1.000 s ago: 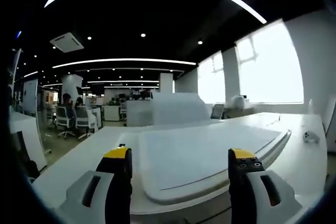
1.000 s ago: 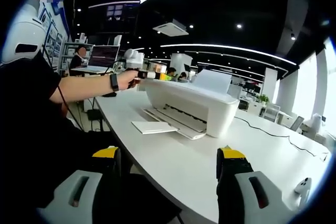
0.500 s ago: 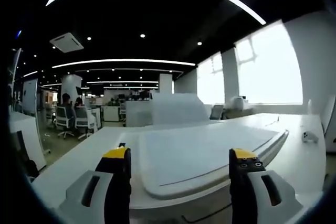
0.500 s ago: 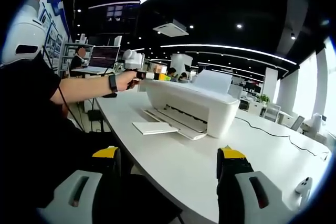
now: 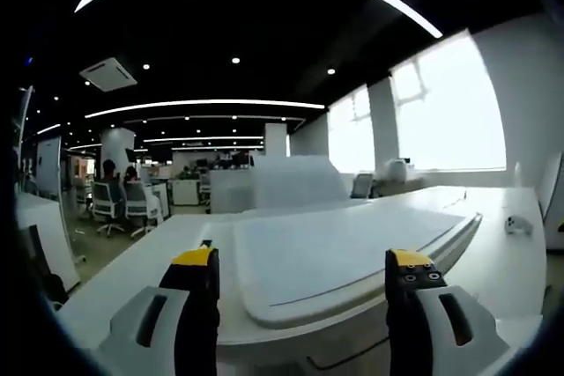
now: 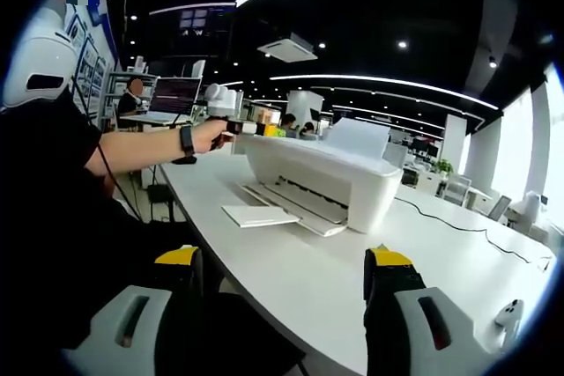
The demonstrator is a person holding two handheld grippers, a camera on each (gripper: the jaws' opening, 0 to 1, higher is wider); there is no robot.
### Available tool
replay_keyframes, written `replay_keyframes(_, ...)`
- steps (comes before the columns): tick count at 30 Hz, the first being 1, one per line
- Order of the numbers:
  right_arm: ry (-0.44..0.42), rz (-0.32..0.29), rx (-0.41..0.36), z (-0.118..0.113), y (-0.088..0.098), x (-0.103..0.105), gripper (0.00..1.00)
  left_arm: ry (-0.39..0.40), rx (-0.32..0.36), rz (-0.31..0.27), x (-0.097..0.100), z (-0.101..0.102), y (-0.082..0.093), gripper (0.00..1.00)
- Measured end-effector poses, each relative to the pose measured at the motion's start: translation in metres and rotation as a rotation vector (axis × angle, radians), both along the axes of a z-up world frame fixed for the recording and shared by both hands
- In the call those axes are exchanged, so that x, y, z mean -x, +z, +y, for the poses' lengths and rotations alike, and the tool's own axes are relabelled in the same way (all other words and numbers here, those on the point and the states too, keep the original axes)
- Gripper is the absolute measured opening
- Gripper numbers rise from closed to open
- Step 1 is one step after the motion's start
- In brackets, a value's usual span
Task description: Remove the paper from the printer output slot and place it on top of the printer
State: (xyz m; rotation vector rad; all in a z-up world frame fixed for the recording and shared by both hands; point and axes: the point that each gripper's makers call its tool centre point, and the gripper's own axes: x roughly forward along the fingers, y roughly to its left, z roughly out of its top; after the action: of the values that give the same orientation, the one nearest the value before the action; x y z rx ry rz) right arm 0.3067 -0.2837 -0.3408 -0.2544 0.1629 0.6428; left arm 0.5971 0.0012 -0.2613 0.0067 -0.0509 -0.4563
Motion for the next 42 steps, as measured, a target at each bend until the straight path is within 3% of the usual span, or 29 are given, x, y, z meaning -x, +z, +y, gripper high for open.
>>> replay_keyframes(14,-0.002,0.001,-0.001,0.001,-0.001,-0.001,0.7,-0.004,-0.008,-0.012,0.012,0.002,0.002,0.8)
replay_keyframes(22,-0.008,-0.005,-0.008,0.0,0.0,-0.002,0.7,-0.001,-0.02,-0.039,0.018,0.005,0.012,0.8)
replay_keyframes(42,-0.011,-0.007,-0.001,-0.001,0.002,-0.003,0.7,-0.007,-0.022,-0.025,0.026,0.003,0.004,0.81)
